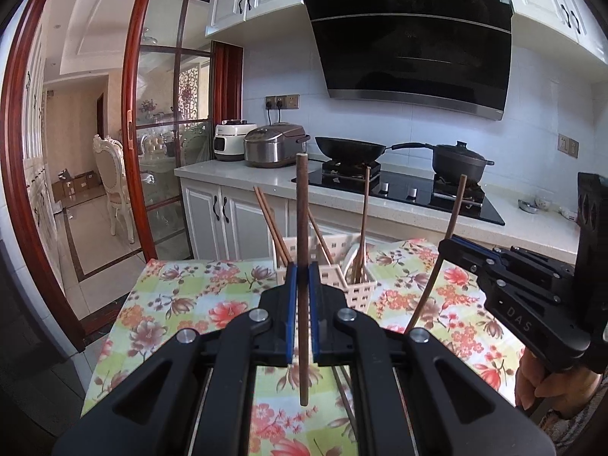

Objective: Organize utensils
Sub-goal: 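Lower the chopstick into the caddy with the left tool while the right tool lowers its chopstick there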

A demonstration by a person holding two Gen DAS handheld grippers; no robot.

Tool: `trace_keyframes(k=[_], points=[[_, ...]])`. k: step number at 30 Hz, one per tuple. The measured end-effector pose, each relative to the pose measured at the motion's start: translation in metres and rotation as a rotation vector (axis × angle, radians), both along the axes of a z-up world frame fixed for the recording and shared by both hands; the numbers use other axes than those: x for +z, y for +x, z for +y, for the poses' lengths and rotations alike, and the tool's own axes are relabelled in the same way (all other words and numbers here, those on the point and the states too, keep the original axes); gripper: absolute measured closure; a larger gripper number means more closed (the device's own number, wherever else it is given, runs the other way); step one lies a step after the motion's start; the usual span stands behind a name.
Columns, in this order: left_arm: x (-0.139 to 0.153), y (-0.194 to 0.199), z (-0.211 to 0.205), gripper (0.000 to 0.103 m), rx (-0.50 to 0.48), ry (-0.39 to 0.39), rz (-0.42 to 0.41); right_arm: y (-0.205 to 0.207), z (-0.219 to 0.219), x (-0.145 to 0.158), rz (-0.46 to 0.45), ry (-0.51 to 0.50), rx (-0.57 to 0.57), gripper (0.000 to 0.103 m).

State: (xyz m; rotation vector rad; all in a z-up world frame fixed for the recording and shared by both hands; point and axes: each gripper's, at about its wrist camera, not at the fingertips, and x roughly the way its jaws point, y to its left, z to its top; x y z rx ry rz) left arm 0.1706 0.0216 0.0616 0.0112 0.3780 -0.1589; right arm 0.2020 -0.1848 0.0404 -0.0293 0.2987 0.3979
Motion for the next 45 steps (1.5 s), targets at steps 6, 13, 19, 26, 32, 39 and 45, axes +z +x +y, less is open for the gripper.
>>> trace_keyframes(k=[6, 13, 19, 26, 32, 39, 45], points=[[0.045, 0.036, 0.008, 0.097, -0.002, -0.014, -0.033, 0.038, 0.000, 0.030, 0.000, 0.006, -0.015, 0.097], [0.090, 0.091, 0.020, 0.097, 0.001, -0.068, -0.037, 0.082, 0.003, 0.063, 0.029, 0.005, -0.013, 0.097], [0.114, 0.130, 0.014, 0.097, 0.009, -0.065, -0.044, 0.111, 0.011, 0.079, 0.032, -0.012, -0.008, 0.097], [0.099, 0.170, 0.010, 0.097, 0.003, -0.092, 0.007, 0.132, 0.031, 0.071, 0.076, -0.058, 0.024, 0.097], [0.058, 0.191, 0.000, 0.097, -0.013, -0.082, 0.091, 0.154, 0.041, 0.045, 0.181, -0.107, 0.041, 0.097], [0.006, 0.211, 0.004, 0.097, -0.028, -0.098, 0.229, 0.170, 0.045, 0.020, 0.257, -0.132, 0.043, 0.097], [-0.023, 0.220, 0.004, 0.097, -0.017, -0.084, 0.286, 0.176, 0.051, 0.018, 0.258, -0.131, 0.045, 0.097]])
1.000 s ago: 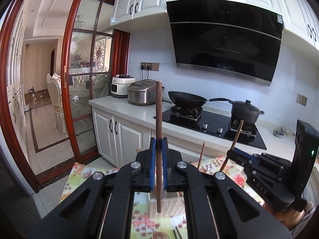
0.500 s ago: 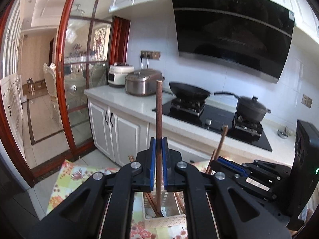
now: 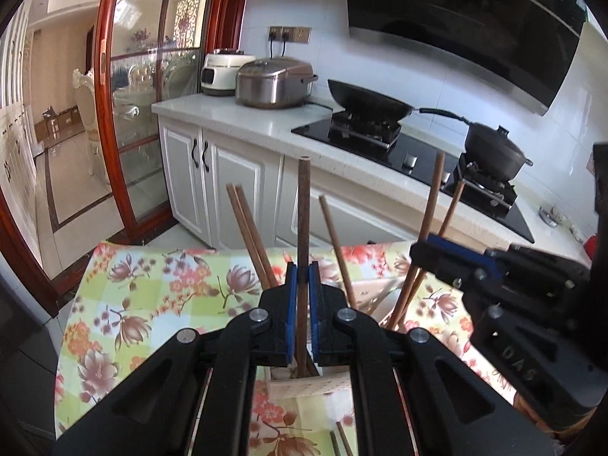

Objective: Organize utensils
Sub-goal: 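Lower the chopstick into the caddy with the left tool while the right tool lowers its chopstick there, then open both tools to release the chopsticks into the caddy and withdraw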

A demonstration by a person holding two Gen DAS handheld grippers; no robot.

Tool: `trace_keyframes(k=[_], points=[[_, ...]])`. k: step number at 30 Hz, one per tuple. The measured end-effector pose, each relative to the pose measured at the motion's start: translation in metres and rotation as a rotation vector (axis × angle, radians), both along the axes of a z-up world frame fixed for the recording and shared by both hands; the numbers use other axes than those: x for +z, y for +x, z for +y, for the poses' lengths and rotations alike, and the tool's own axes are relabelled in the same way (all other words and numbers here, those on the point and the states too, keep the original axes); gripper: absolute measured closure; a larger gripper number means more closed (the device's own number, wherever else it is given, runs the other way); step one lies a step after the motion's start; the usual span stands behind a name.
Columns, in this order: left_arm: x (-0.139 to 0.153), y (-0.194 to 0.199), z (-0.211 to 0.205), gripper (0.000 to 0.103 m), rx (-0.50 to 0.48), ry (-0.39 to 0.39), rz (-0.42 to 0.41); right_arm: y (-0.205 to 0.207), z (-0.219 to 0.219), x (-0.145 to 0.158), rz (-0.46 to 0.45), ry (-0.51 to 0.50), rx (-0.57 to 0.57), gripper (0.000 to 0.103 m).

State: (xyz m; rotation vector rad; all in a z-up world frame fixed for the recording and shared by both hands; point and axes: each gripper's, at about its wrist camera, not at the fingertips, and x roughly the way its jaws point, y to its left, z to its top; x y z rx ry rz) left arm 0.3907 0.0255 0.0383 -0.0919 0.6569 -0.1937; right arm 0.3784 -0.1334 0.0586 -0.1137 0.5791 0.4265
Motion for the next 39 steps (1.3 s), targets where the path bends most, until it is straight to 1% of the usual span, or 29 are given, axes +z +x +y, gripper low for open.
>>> trace_keyframes(k=[5, 9, 12, 13, 14, 15, 16, 17, 18, 19, 20, 21, 23, 24, 25, 26, 28, 30, 32, 35, 39], points=[[-0.008, 0.001, 0.002, 0.097, 0.016, 0.010, 0.002, -0.001, 0.005, -0.002, -0.047, 0.005, -0.018, 0.097], [-0.011, -0.002, 0.005, 0.097, 0.023, 0.025, -0.005, 0.006, 0.017, -0.013, -0.006, -0.040, -0.006, 0.097], [-0.011, -0.004, 0.008, 0.095, 0.025, 0.022, -0.008, 0.013, 0.018, -0.021, 0.040, -0.039, -0.017, 0.097], [-0.011, -0.005, 0.009, 0.088, 0.032, 0.027, -0.011, 0.015, 0.017, -0.023, 0.054, -0.023, -0.018, 0.095], [-0.010, -0.008, 0.011, 0.078, 0.041, 0.032, -0.019, 0.016, 0.015, -0.024, 0.067, -0.008, -0.017, 0.088], [-0.008, -0.012, 0.013, 0.072, 0.051, 0.034, -0.032, 0.015, 0.013, -0.024, 0.068, 0.002, -0.019, 0.082], [-0.007, -0.016, 0.015, 0.066, 0.062, 0.035, -0.047, 0.014, 0.010, -0.024, 0.065, 0.013, -0.018, 0.069], [-0.006, -0.020, 0.018, 0.064, 0.073, 0.039, -0.058, 0.011, 0.006, -0.022, 0.056, 0.032, -0.016, 0.059], [-0.005, -0.023, 0.019, 0.062, 0.084, 0.044, -0.065, 0.009, 0.002, -0.021, 0.047, 0.043, -0.016, 0.059], [-0.004, -0.029, 0.024, 0.056, 0.108, 0.050, -0.077, 0.005, -0.003, -0.019, 0.037, 0.052, -0.019, 0.059], [-0.003, -0.034, 0.027, 0.047, 0.128, 0.053, -0.085, 0.002, -0.007, -0.018, 0.032, 0.058, -0.021, 0.059], [-0.003, -0.042, 0.033, 0.044, 0.160, 0.058, -0.101, -0.002, -0.011, -0.016, 0.025, 0.066, -0.024, 0.059], [-0.004, -0.056, 0.043, 0.033, 0.196, 0.060, -0.120, -0.014, -0.021, -0.013, 0.003, 0.094, -0.023, 0.059], [-0.006, -0.065, 0.048, 0.030, 0.210, 0.053, -0.125, -0.020, -0.025, -0.013, -0.004, 0.106, -0.022, 0.059], [-0.007, -0.071, 0.052, 0.024, 0.216, 0.044, -0.126, -0.030, -0.031, -0.013, -0.014, 0.123, -0.023, 0.059], [-0.009, -0.079, 0.055, 0.020, 0.221, 0.032, -0.126, -0.036, -0.034, -0.013, -0.018, 0.131, -0.022, 0.059], [-0.013, -0.097, 0.061, 0.017, 0.233, 0.024, -0.129, -0.058, -0.039, -0.018, -0.033, 0.148, -0.017, 0.058], [-0.016, -0.118, 0.063, 0.014, 0.249, 0.040, -0.149, -0.076, -0.041, -0.024, -0.042, 0.157, -0.020, 0.054], [-0.018, -0.136, 0.063, 0.009, 0.264, 0.058, -0.172, -0.099, -0.041, -0.033, -0.052, 0.173, -0.028, 0.039], [-0.024, -0.166, 0.058, 0.006, 0.281, 0.078, -0.206, -0.132, -0.038, -0.048, -0.081, 0.149, -0.048, 0.039], [-0.037, -0.201, 0.049, 0.005, 0.295, 0.116, -0.227, -0.163, -0.040, -0.069, -0.072, 0.120, -0.075, 0.038]])
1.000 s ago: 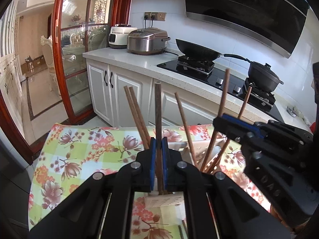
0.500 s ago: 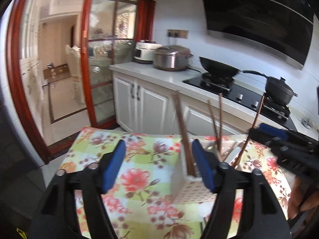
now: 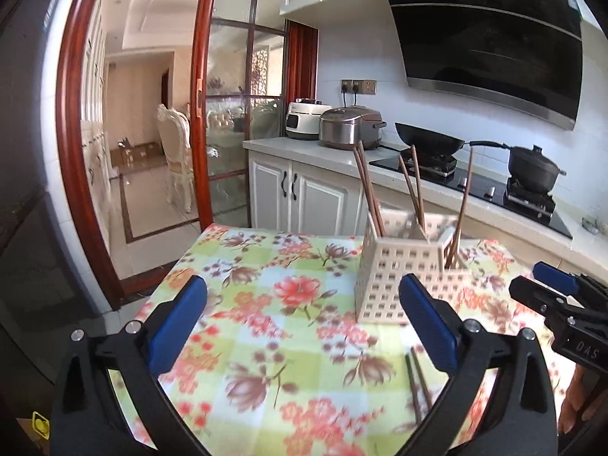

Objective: Organize utensils
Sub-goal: 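Open both tools to release the chopsticks into the caddy and withdraw, then move both open tools down toward the last chopsticks on the table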

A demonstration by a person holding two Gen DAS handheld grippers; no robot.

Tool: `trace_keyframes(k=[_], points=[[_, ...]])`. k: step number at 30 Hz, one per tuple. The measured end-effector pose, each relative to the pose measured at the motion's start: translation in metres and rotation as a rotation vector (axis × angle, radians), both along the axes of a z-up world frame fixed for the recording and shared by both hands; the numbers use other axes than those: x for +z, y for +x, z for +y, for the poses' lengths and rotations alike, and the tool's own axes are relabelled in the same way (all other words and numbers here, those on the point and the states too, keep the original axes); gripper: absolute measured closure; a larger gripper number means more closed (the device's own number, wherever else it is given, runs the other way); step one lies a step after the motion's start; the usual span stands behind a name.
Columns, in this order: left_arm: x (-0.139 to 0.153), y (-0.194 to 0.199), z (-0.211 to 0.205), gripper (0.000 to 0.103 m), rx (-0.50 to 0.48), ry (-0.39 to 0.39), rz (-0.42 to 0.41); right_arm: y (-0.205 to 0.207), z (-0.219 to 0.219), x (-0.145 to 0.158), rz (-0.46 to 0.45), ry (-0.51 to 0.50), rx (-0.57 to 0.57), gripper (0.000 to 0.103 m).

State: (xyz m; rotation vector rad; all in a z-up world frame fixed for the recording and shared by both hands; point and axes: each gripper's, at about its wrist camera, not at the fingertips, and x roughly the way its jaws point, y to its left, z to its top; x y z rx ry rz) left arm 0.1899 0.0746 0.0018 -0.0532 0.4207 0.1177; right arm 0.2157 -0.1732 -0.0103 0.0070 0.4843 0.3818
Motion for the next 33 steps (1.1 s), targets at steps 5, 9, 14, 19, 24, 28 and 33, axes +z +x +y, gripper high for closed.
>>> trace_keyframes(k=[5, 9, 14, 19, 24, 28, 33], points=[[-0.023, -0.031, -0.008, 0.005, 0.004, 0.017, 0.017, -0.027, -0.006, -0.015, 0.012, -0.019, -0.010, 0.036], [-0.042, -0.044, -0.016, 0.005, 0.002, 0.046, 0.038, -0.041, -0.010, -0.029, 0.026, -0.028, -0.018, 0.036], [-0.062, -0.055, -0.025, 0.005, 0.006, 0.088, 0.047, -0.043, -0.009, -0.050, 0.060, -0.038, -0.042, 0.036], [-0.073, -0.055, -0.025, 0.005, 0.007, 0.090, 0.065, -0.037, -0.005, -0.072, 0.110, -0.047, -0.057, 0.037], [-0.080, -0.052, -0.027, 0.005, 0.007, 0.104, 0.074, -0.027, 0.004, -0.090, 0.172, -0.067, -0.052, 0.041], [-0.084, -0.052, -0.028, 0.005, 0.004, 0.105, 0.073, -0.015, 0.015, -0.103, 0.247, -0.095, -0.043, 0.064], [-0.085, -0.053, -0.029, 0.005, 0.007, 0.140, 0.063, -0.005, 0.028, -0.112, 0.294, -0.112, -0.021, 0.076]])
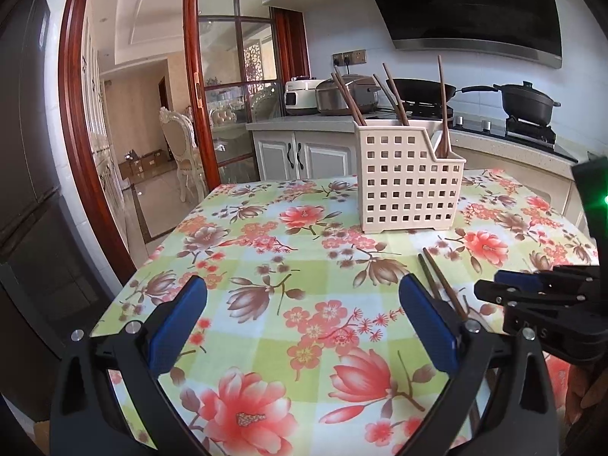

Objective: Organize utensils
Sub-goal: 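Move both open tools down toward the last chopsticks on the table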

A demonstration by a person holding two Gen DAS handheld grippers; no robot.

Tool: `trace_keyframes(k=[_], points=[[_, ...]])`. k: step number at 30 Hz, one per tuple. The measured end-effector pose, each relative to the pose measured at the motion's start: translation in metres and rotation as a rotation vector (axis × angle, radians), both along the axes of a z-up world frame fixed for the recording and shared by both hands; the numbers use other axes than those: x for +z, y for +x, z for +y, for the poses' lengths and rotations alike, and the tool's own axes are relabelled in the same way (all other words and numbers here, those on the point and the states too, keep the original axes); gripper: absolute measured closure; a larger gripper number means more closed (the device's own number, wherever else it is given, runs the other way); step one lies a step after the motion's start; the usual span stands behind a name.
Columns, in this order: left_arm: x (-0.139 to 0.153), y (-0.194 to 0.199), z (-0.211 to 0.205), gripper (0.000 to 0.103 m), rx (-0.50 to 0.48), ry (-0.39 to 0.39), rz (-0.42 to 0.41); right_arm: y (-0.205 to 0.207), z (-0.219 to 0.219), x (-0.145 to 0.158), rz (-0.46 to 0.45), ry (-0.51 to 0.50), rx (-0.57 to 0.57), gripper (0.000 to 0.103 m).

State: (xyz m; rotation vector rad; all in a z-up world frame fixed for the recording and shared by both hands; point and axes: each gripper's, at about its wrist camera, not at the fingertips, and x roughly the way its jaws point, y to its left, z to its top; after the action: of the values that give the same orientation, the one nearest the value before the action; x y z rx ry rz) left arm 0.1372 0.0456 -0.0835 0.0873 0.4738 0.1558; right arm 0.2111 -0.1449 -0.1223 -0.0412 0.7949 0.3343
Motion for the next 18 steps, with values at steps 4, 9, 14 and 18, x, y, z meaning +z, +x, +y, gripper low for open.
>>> trace_keyframes(k=[4, 9, 14, 18], points=[[-0.005, 0.001, 0.003, 0.005, 0.008, 0.010, 0.002, 0.006, 0.014, 0.002, 0.001, -0.030, 0.012, 0.081], [-0.010, 0.003, 0.014, 0.005, 0.013, -0.025, 0.013, 0.021, 0.024, -0.006, 0.046, -0.069, -0.002, 0.085], [-0.011, 0.004, 0.022, 0.005, 0.019, -0.040, 0.012, 0.030, 0.032, -0.013, 0.070, -0.095, -0.007, 0.085], [-0.014, 0.005, 0.023, 0.005, 0.014, -0.049, 0.024, 0.037, 0.039, -0.016, 0.072, -0.131, -0.010, 0.085]])
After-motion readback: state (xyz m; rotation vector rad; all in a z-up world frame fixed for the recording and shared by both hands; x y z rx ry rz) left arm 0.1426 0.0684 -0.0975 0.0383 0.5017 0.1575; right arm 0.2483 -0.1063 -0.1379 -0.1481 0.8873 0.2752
